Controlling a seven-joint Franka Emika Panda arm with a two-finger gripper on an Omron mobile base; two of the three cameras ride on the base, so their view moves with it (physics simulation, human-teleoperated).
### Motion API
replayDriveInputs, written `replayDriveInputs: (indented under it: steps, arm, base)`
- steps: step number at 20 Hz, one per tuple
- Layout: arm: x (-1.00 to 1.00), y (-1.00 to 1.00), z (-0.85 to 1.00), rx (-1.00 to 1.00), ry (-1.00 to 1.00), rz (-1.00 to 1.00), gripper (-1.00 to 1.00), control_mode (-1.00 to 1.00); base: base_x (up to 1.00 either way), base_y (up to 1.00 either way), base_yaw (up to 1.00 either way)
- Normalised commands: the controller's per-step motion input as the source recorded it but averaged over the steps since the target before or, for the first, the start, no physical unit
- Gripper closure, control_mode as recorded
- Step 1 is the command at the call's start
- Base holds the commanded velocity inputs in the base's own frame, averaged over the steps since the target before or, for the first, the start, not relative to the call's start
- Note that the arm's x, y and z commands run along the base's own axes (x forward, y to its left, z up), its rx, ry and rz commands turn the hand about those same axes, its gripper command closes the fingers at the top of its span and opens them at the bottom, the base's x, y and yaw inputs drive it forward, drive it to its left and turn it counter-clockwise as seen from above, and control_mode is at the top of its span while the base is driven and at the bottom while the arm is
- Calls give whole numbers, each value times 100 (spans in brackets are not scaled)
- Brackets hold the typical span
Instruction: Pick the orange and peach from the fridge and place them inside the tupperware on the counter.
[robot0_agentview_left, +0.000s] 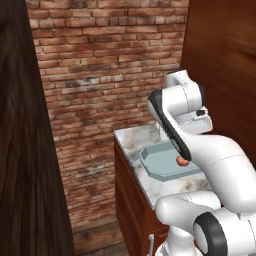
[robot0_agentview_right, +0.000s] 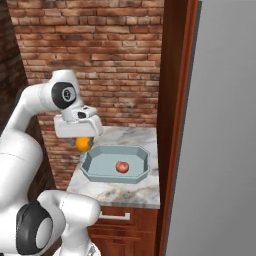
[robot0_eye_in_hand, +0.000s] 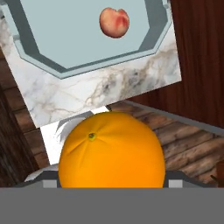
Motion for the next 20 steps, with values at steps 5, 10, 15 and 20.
replayDriveInputs:
  steps: [5, 10, 15, 20]
  arm:
    - [51, 0, -44, 0, 10, 0, 100, -100]
    - [43, 0, -45, 0, 5, 0, 100, -100]
    - [28, 0, -46, 0, 0, 0, 100, -100]
    - [23, 0, -40, 0, 0, 0, 100, -100]
  base:
    - [0, 0, 0]
    - [0, 0, 0]
    - [0, 0, 0]
    - [0, 0, 0]
